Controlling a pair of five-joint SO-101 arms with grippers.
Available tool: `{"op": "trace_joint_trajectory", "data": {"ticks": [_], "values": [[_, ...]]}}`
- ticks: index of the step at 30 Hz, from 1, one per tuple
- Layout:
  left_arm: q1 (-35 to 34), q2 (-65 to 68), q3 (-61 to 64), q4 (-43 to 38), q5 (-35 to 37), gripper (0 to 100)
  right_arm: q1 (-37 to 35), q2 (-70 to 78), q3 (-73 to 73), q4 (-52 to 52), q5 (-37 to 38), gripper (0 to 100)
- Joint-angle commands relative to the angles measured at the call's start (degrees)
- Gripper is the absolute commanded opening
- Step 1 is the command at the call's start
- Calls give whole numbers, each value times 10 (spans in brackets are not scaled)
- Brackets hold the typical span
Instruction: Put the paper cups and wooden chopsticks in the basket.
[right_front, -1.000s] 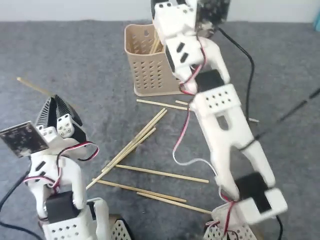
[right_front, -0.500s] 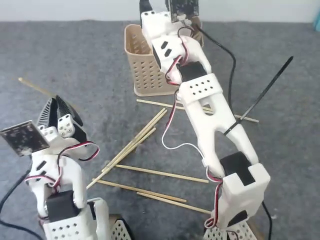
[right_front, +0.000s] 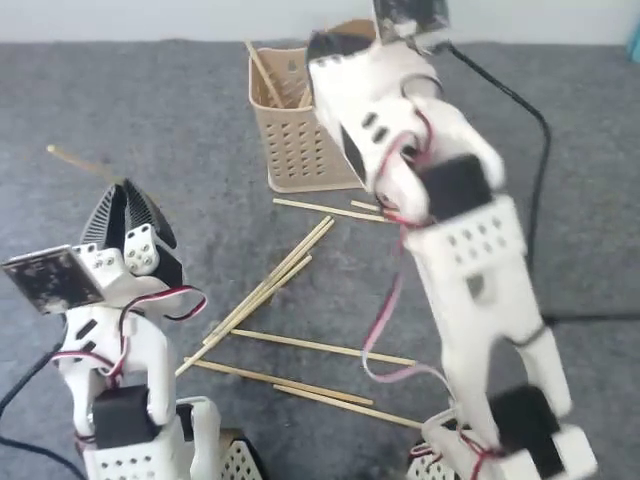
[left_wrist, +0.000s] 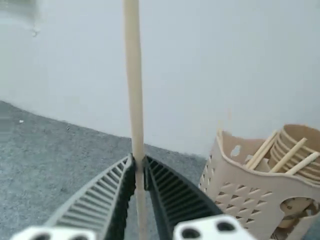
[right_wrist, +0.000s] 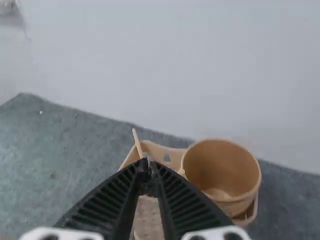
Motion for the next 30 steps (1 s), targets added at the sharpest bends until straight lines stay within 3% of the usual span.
{"op": "trace_joint_trajectory", "data": {"ticks": [1,5,13,21,30], "values": [[33,4,-75,-18,7,12,2,-79,-29,109,8,8],[59,80,-156,-17,7,12,2,-122,-29,233,9,8],[123,358,-398,-19,4,12,3,-176,-22,471,9,8],[169,565,-588,-19,2,13,89,-281,313,385,11,8],[215,702,-624,-106,-85,13,124,-433,737,123,11,8]]}}
